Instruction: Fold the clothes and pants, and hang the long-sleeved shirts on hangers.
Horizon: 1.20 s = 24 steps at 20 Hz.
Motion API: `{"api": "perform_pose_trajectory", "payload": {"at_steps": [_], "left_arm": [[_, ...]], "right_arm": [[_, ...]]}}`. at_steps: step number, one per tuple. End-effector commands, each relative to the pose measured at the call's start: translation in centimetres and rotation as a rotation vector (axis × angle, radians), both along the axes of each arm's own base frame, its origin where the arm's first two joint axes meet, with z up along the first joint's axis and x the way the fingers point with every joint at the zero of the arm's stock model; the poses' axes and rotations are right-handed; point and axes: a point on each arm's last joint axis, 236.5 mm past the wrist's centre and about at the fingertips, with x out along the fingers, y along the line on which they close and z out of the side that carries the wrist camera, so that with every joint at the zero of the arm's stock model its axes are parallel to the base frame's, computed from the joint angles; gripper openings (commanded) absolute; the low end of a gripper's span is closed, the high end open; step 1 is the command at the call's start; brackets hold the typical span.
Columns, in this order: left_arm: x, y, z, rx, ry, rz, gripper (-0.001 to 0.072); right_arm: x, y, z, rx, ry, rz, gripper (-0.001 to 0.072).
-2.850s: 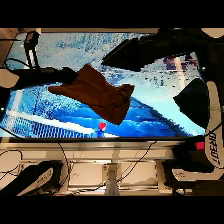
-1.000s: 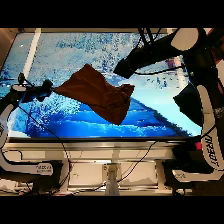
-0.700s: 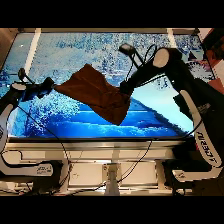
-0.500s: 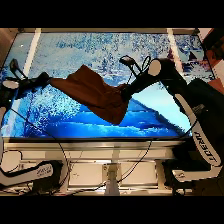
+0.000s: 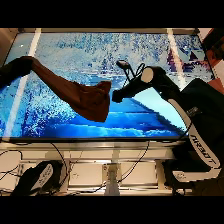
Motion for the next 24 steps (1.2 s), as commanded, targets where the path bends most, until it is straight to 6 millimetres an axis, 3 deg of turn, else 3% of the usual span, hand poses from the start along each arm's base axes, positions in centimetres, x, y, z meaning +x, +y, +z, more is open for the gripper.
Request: {"api": "perform_pose_trajectory", "payload": {"at_steps": [1,6,8,11,15,18,19,21,22,23,24], "left_arm": [[-2.8,-1.7,3.7,0.031,-0.083,-0.037,0.0021],[-3.5,-3.1,1.7,0.022,0.002,-0.103,0.0021],[-3.8,-3.6,1.2,0.002,0.027,-0.122,0.0021],[-4.1,-4.5,2.0,-0.045,0.009,-0.143,0.0021],[-4.2,-4.6,2.3,-0.043,0.003,-0.143,0.0021],[-4.5,-4.6,2.6,-0.041,-0.007,-0.144,0.0021],[-4.6,-4.7,2.8,-0.039,-0.012,-0.144,0.0021],[-4.9,-4.7,3.2,-0.035,-0.023,-0.144,0.0021],[-5.0,-4.8,3.4,-0.033,-0.028,-0.144,0.0021],[-5.1,-4.8,3.5,-0.032,-0.031,-0.143,0.0021],[-5.1,-4.7,3.5,-0.028,-0.03,-0.142,0.0021]], "right_arm": [[-2.1,4.8,-1.0,0.021,-0.083,0.075,0.0625],[-6.4,10.9,-3.8,0.018,-0.208,0.215,0.0623],[-7.6,11.6,-6.2,-0.021,-0.172,0.218,0.0624],[-6.5,12.6,-7.9,-0.021,-0.212,0.204,0.0623],[-4.4,12.1,-10.2,-0.102,-0.255,0.207,0.0615],[-2.3,12.3,-10.4,-0.14,-0.295,0.175,0.0551],[-1.7,12.2,-10.4,-0.161,-0.296,0.155,0.0507],[-0.9,11.4,-10.4,-0.228,-0.305,0.16,0.0259],[-0.4,11.1,-10.0,-0.247,-0.326,0.17,0.0092],[0.2,11.1,-9.3,-0.262,-0.351,0.176,0.0012],[0.7,11.1,-8.4,-0.271,-0.37,0.178,0.0012]]}}
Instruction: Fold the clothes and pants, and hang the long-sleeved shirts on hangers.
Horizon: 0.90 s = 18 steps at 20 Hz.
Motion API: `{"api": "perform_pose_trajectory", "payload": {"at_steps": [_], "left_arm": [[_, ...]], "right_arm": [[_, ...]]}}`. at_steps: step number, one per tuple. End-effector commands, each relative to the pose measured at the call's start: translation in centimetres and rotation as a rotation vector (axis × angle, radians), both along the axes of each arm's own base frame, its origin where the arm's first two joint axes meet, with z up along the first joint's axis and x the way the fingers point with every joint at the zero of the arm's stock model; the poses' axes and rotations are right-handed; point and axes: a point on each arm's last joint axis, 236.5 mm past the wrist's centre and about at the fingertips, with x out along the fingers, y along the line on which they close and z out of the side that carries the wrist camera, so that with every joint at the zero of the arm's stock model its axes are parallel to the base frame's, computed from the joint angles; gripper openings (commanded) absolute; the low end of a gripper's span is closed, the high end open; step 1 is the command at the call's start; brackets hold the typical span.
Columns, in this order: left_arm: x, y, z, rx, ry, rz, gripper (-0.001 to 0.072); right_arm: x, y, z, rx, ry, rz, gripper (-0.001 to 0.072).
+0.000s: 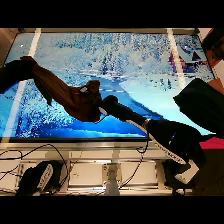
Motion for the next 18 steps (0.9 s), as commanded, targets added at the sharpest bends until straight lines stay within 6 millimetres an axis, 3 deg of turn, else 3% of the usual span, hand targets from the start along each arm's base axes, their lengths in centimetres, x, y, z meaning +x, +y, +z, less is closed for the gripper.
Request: {"api": "perform_pose_trajectory", "payload": {"at_steps": [1,5,9,11,13,16,18], "left_arm": [[-0.2,0.0,0.3,0.006,-0.008,0.002,0.0021],[-0.2,0.1,0.3,0.008,-0.009,0.003,0.0021],[-0.1,1.6,-0.8,0.106,0.01,0.039,0.0021],[-0.1,2.6,-1.5,0.171,0.025,0.06,0.0021],[-0.1,3.4,-2.1,0.214,0.043,0.08,0.0021],[0.1,4.6,-3.2,0.225,0.086,0.123,0.0021],[0.3,4.9,-3.6,0.231,0.099,0.127,0.0021]], "right_arm": [[2.2,-0.7,2.1,-0.067,-0.079,-0.003,0.0012],[5.4,-0.8,6.6,-0.042,-0.161,-0.046,0.0011],[10.8,-4.7,13.9,0.045,-0.251,-0.173,0.0011],[13.8,-8.9,17.9,0.098,-0.286,-0.298,0.0011],[15.9,-14.4,20.8,0.118,-0.303,-0.419,0.0011],[16.5,-21.9,22.8,0.079,-0.278,-0.559,0.0011],[16.4,-25.4,24.3,0.07,-0.284,-0.616,0.0011]]}}
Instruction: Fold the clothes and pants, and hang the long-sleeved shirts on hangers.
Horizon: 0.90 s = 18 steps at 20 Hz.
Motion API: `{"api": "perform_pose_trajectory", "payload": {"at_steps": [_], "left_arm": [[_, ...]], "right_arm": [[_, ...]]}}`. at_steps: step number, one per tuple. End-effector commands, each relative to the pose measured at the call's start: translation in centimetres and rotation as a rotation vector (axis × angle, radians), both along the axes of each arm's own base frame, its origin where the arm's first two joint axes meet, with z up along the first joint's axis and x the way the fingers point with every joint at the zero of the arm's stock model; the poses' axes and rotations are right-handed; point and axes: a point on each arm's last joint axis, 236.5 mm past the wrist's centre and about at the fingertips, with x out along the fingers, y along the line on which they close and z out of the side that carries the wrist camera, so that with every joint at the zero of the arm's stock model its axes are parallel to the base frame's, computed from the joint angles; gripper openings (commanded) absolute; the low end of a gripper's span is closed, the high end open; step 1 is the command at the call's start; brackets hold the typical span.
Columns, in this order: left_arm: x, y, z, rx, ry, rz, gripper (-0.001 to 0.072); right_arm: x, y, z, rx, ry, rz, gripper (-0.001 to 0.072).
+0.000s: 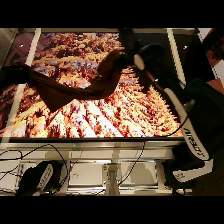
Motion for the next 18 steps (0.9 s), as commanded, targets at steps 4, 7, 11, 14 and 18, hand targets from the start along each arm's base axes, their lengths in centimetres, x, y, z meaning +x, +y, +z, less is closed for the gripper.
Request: {"api": "perform_pose_trajectory", "payload": {"at_steps": [4,7,11,14,18], "left_arm": [[0.4,2.2,-2.0,0.065,0.061,0.061,0.0021],[0.2,4.4,-2.5,0.067,0.089,0.145,0.0021],[0.2,4.7,-1.8,0.057,0.062,0.16,0.0021],[-0.2,4.0,1.0,0.019,-0.027,0.159,0.0021],[-3.3,3.7,8.1,0.042,-0.262,0.193,0.0021]], "right_arm": [[-0.8,-10.8,5.2,-0.015,-0.019,-0.173,0.0012],[-1.9,-14.1,6.2,-0.016,0.003,-0.24,0.0011],[-3.9,-14.7,10.1,-0.039,-0.07,-0.189,0.0011],[-6.4,-14.3,14.1,0.019,-0.142,-0.165,0.0011],[-12.8,-11.7,19.5,0.148,-0.197,-0.025,0.0012]]}}
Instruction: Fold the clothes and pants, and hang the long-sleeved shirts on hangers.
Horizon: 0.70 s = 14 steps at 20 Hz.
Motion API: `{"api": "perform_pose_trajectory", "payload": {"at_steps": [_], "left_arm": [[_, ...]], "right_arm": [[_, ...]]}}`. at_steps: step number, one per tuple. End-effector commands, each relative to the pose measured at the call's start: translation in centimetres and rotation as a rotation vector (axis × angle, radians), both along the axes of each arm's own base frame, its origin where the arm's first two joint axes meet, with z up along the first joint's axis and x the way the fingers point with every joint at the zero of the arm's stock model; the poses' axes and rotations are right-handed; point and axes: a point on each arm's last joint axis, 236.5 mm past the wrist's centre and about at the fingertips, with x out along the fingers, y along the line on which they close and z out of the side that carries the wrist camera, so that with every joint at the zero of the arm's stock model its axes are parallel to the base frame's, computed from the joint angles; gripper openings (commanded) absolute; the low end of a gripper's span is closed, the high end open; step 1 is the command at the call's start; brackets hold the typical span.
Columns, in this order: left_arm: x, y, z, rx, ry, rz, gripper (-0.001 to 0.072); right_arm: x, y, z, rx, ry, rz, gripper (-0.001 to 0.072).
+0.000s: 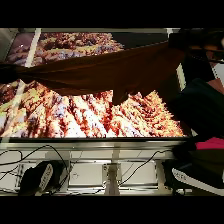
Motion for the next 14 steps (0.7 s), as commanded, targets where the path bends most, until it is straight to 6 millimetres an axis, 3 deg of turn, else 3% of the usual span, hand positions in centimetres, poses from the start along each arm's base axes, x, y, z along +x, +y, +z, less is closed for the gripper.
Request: {"api": "perform_pose_trajectory", "payload": {"at_steps": [1,5,8,11,14], "left_arm": [[-3.2,-0.4,6.4,0.025,-0.214,0.026,0.0021],[-8.5,-1.4,12.1,0.067,-0.412,0.042,0.002],[-11.0,-2.0,13.9,0.066,-0.484,0.044,0.0019],[-9.9,-2.2,11.8,-0.039,-0.403,0.038,0.0018],[-6.4,-2.0,6.5,-0.081,-0.195,0.017,0.0019]], "right_arm": [[-6.1,2.4,4.0,0.104,-0.034,0.135,0.0011],[-12.9,3.9,6.5,0.193,-0.028,0.24,0.0011],[-16.0,4.6,8.5,0.243,-0.073,0.291,0.0012],[-15.2,3.9,8.4,0.222,-0.086,0.26,0.0011],[-11.4,3.4,3.7,0.168,0.022,0.202,0.0011]]}}
